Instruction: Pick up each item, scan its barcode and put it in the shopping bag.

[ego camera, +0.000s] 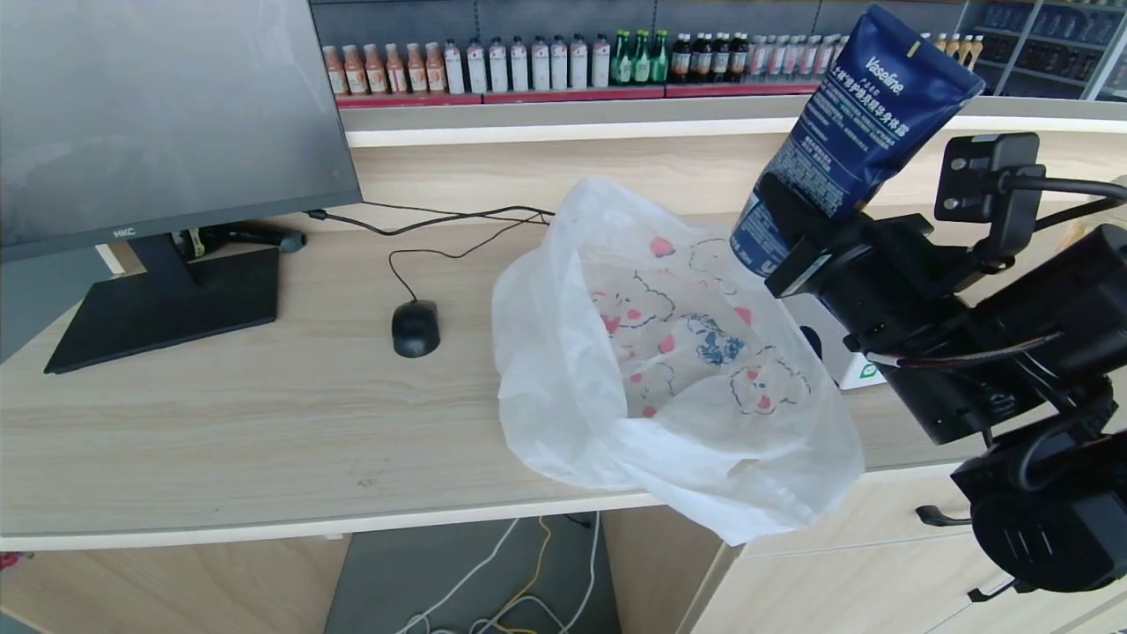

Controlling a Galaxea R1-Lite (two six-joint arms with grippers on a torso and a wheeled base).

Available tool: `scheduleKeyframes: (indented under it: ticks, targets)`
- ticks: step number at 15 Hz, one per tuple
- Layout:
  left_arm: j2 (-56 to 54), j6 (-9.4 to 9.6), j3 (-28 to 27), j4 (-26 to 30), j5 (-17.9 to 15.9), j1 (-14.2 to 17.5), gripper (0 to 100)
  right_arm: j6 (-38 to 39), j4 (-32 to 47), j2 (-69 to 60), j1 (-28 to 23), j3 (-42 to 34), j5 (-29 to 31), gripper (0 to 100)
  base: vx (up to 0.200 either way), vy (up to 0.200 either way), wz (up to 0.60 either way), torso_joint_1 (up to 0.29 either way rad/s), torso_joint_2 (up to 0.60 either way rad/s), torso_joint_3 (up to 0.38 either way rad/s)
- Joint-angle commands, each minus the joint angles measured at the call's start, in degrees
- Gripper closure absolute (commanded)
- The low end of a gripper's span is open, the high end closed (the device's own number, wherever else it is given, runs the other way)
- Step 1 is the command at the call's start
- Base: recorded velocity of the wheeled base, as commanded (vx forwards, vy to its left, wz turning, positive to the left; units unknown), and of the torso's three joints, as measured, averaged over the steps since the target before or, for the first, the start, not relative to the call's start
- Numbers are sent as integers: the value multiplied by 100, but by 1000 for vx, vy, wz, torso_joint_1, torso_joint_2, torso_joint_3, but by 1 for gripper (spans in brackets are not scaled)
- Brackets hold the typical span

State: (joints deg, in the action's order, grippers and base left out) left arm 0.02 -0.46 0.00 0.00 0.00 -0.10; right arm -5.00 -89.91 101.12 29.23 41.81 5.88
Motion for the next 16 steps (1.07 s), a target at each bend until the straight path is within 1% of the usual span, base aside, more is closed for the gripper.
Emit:
scheduleKeyframes:
  ticks: [1,2,6,12,16]
  targets:
    - [-2,11,0,0,0,1,0,8,-9,4,3,-15,-8,100,0,0,0,0,0,0]
    - [-2,29,0,0,0,1,0,-19,-9,4,3,20,-8,100,0,0,0,0,0,0]
    - [-2,29,0,0,0,10,0,-63,-9,74,381,29,-8,100,0,0,0,0,0,0]
    - [-2,29,0,0,0,10,0,-36,-9,435,443,-15,-34,100,0,0,0,0,0,0]
    - [-2,29,0,0,0,1,0,-45,-9,734,610,-59,-43,100,0,0,0,0,0,0]
